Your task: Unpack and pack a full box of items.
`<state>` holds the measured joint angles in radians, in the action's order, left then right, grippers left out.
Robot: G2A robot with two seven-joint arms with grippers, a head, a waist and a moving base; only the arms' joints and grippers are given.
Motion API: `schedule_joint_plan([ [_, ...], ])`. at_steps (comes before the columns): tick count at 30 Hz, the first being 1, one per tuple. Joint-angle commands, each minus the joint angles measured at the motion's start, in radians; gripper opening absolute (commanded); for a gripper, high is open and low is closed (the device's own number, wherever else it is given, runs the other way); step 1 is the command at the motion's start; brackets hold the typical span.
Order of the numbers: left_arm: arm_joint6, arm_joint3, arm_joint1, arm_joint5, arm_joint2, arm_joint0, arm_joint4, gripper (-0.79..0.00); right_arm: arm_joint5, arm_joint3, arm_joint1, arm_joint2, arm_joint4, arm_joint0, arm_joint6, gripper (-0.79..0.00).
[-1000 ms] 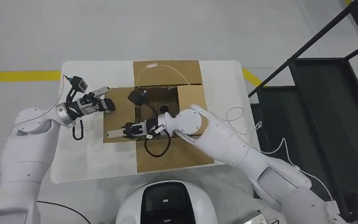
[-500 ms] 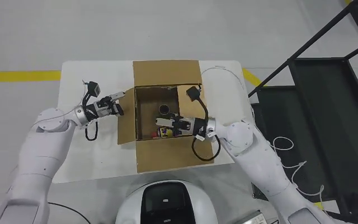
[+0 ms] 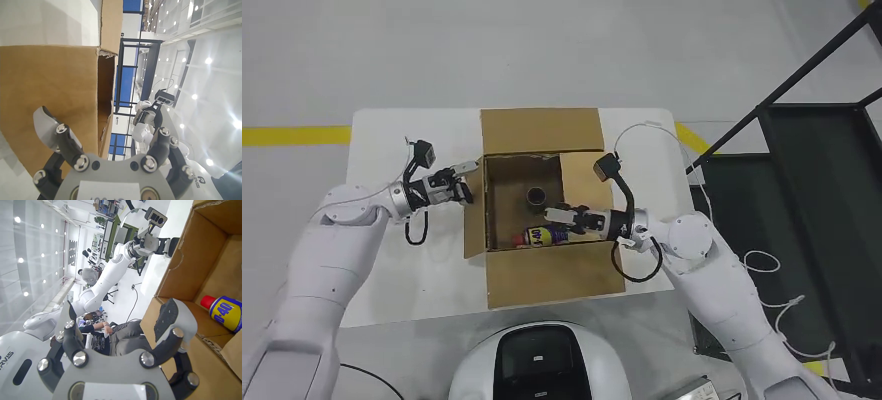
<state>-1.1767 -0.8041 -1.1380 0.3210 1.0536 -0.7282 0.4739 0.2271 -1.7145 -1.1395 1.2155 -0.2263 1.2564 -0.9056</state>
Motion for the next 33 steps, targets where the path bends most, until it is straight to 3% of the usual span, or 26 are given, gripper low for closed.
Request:
schedule_joint_plan([
  [1,-0.013,-0.016,0.005,0.023,0.016,0.000,0.007,0.000,0.002,0.001,0.003,0.009,0.003,0.007,-0.002,0.000],
  [5,-0.038,-0.099,0.023,0.043,0.065,-0.020,0.014,0.000,0.004,-0.004,0.011,0.044,0.012,0.031,-0.007,0.000],
  [9,-0.037,-0.194,0.038,0.004,0.096,-0.047,-0.002,0.000,0.015,-0.009,0.021,0.090,0.002,0.066,-0.015,0.000],
  [16,0.014,-0.333,0.030,-0.068,0.055,-0.045,-0.049,0.000,0.011,-0.022,0.041,0.191,0.000,0.151,-0.028,0.000],
  [23,0.094,-0.365,-0.019,-0.109,-0.092,0.020,-0.078,0.000,0.008,-0.025,0.055,0.261,-0.010,0.224,-0.036,0.000],
  [33,0.261,-0.216,-0.114,-0.010,-0.268,0.115,-0.080,0.000,0.006,-0.032,0.062,0.286,-0.026,0.259,-0.038,0.000],
])
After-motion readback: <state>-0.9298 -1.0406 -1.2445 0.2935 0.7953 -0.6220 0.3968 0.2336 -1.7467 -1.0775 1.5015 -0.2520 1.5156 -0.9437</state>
